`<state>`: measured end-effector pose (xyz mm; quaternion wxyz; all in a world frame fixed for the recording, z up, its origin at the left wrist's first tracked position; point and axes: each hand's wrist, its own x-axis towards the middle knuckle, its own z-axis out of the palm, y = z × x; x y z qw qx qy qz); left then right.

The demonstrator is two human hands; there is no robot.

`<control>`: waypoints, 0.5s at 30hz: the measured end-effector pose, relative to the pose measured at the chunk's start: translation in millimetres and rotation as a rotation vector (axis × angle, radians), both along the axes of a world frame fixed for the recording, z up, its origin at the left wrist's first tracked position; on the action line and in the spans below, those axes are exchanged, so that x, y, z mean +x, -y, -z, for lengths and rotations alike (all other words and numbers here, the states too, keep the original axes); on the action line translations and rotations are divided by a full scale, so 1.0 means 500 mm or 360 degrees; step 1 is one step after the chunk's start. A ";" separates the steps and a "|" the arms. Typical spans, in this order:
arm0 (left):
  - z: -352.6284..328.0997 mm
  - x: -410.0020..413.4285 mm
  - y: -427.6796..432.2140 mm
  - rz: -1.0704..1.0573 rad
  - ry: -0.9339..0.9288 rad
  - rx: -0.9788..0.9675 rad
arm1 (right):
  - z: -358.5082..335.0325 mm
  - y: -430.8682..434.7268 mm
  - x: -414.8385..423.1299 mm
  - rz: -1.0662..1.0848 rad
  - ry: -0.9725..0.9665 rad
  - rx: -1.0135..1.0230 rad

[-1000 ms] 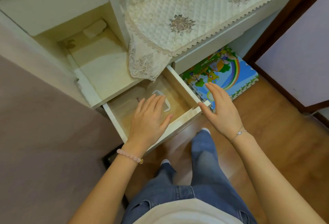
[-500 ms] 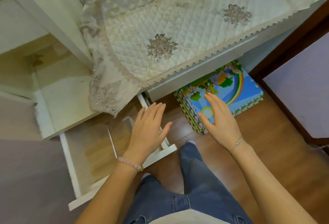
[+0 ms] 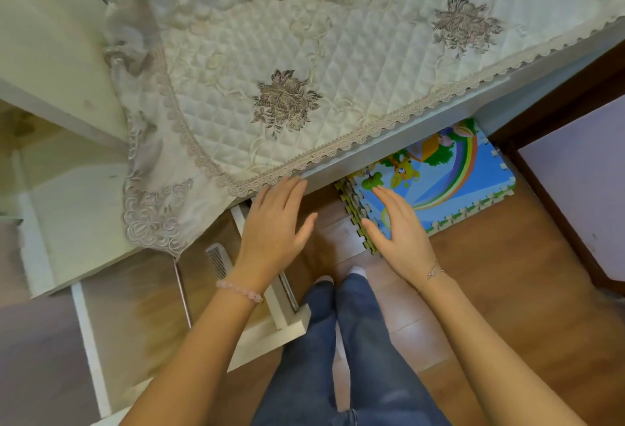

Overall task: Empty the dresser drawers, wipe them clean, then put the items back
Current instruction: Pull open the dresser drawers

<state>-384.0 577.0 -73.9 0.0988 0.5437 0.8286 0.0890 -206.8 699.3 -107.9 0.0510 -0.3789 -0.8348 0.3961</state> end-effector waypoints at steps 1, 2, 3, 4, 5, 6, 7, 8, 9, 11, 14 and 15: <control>0.006 -0.013 -0.013 0.0025 -0.0012 0.0021 | 0.015 -0.002 -0.007 0.0060 -0.0031 -0.0059; 0.012 -0.027 -0.026 0.0050 -0.0021 0.0036 | 0.030 -0.005 -0.015 0.0145 -0.0078 -0.0151; 0.018 -0.041 -0.040 0.0078 -0.0026 0.0041 | 0.046 -0.007 -0.024 0.0260 -0.0148 -0.0288; 0.025 -0.055 -0.052 0.0113 -0.0024 0.0038 | 0.063 -0.009 -0.034 0.0404 -0.0235 -0.0473; 0.032 -0.068 -0.062 0.0152 -0.0013 0.0033 | 0.080 -0.012 -0.046 0.0562 -0.0323 -0.0696; 0.039 -0.080 -0.070 0.0192 -0.0001 0.0035 | 0.098 -0.017 -0.059 0.0726 -0.0410 -0.0941; 0.047 -0.092 -0.076 0.0232 0.0004 0.0051 | 0.117 -0.021 -0.073 0.0893 -0.0497 -0.1198; 0.055 -0.103 -0.079 0.0274 0.0002 0.0078 | 0.135 -0.025 -0.086 0.1049 -0.0591 -0.1467; 0.062 -0.113 -0.080 0.0316 -0.0005 0.0106 | 0.152 -0.027 -0.099 0.1177 -0.0696 -0.1729; 0.074 -0.128 -0.077 0.0391 -0.0008 0.0134 | 0.179 -0.028 -0.123 0.1370 -0.0894 -0.2115; 0.083 -0.141 -0.072 0.0457 0.0023 0.0141 | 0.204 -0.022 -0.156 0.1566 -0.1091 -0.2416; 0.084 -0.144 -0.072 0.0464 0.0039 0.0146 | 0.210 -0.020 -0.168 0.1616 -0.1141 -0.2458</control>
